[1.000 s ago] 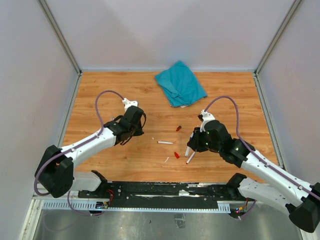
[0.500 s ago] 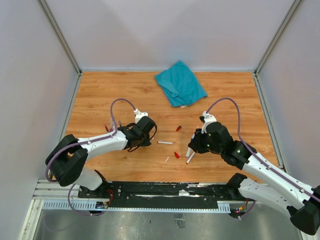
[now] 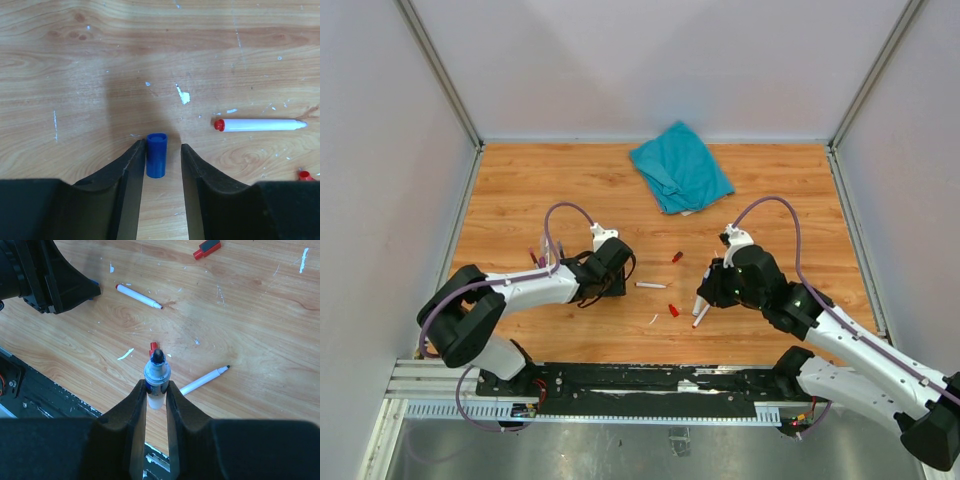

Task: Insert the pens into the pen caps
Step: Place the pen cap at the center of the board, then adjust the pen.

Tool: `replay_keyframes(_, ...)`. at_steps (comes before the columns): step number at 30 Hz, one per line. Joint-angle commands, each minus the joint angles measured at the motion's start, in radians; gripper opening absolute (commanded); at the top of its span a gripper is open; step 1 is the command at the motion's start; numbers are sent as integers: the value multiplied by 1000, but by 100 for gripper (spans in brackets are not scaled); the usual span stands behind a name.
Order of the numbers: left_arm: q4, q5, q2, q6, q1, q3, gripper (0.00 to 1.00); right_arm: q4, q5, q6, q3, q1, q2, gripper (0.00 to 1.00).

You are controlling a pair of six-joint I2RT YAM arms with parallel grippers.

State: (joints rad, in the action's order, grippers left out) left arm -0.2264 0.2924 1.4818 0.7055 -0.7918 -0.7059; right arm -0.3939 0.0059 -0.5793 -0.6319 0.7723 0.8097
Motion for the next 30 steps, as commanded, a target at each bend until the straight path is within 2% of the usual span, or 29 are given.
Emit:
replay_keyframes(1,35,1,-5,18,-18,21,43,1,33,-12,12,6,-25,1)
replay_keyframes(5,31,18,-70,5,-20,30,50,13,47,-22,19,6,-42,1)
replay_keyframes(11,55,3,-193,-74,-21,55,51,90,88,-111,57,5,-80,0)
replay_keyframes(16,181,-123,-390,-149,-21,162,52,203,60,-116,67,-2,-67,2)
replay_keyframes(22,242,-254,-606,-205,-20,233,54,386,-47,-117,45,-2,90,1)
replay_keyframes(25,219,-276,-662,-230,-21,245,54,478,-121,-130,4,-1,196,1)
replay_keyframes(30,206,-331,-711,-261,-21,261,54,539,-256,-150,-122,8,387,1)
